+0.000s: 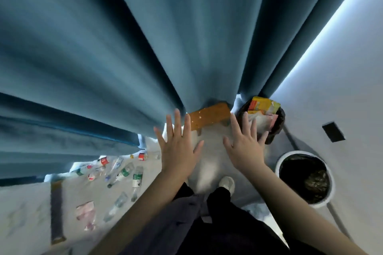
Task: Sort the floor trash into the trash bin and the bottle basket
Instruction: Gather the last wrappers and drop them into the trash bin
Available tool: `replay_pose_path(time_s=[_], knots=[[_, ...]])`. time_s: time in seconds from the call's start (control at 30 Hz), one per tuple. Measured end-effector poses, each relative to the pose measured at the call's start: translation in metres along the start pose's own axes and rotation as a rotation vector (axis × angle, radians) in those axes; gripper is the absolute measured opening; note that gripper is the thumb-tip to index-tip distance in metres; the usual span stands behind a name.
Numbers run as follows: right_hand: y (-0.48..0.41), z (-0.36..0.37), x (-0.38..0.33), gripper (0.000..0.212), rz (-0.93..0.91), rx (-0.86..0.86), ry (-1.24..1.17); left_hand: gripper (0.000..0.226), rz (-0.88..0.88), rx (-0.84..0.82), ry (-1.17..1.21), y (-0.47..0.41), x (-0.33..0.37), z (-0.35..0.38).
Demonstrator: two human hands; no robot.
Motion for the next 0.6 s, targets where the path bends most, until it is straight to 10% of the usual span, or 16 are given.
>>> replay_pose_path(time_s=[0.6], knots=[[0.121,0.129,-0.346,0.065,-0.706,-0.124,0.317,0.075,-0.606,0.136,0.282,0.194,-0.326,0.018]])
Point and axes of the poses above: each hand's wrist, its own y-axis away from the middle knuckle, its own z-axis out of the palm, x = y × z, the point moved 10 cm from there along -y, towards the middle knuckle, and after that the axes turned 2 degrees about -y, right-handed, at the moved point
